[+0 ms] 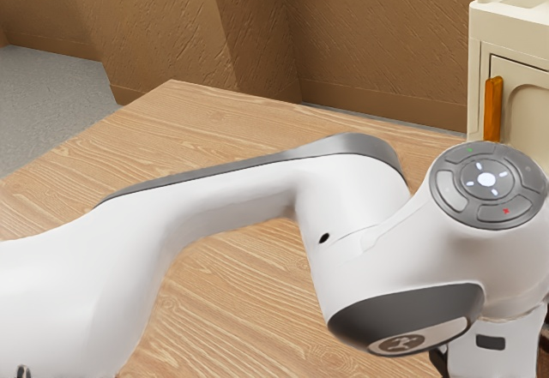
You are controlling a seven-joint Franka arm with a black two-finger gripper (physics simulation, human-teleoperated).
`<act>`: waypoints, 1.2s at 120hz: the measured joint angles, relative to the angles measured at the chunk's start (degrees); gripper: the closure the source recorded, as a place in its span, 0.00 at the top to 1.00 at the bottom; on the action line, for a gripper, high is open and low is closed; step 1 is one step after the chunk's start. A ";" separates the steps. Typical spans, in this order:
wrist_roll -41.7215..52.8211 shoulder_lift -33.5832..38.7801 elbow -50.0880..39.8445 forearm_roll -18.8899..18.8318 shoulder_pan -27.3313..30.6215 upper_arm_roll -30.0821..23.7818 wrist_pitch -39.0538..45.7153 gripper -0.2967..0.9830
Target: Pull the drawer handle with one arm to open the drawer
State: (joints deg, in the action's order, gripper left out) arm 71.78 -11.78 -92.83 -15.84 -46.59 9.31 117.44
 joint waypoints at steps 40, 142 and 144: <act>-0.23 3.80 -4.94 -0.79 -1.51 0.43 0.66 0.71; -1.25 14.30 -17.31 -1.21 -2.36 1.07 5.65 0.74; -1.27 14.72 -17.66 -1.21 -2.45 1.08 5.67 0.73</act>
State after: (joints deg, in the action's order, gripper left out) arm 70.52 2.93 -110.49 -17.05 -49.04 10.39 123.11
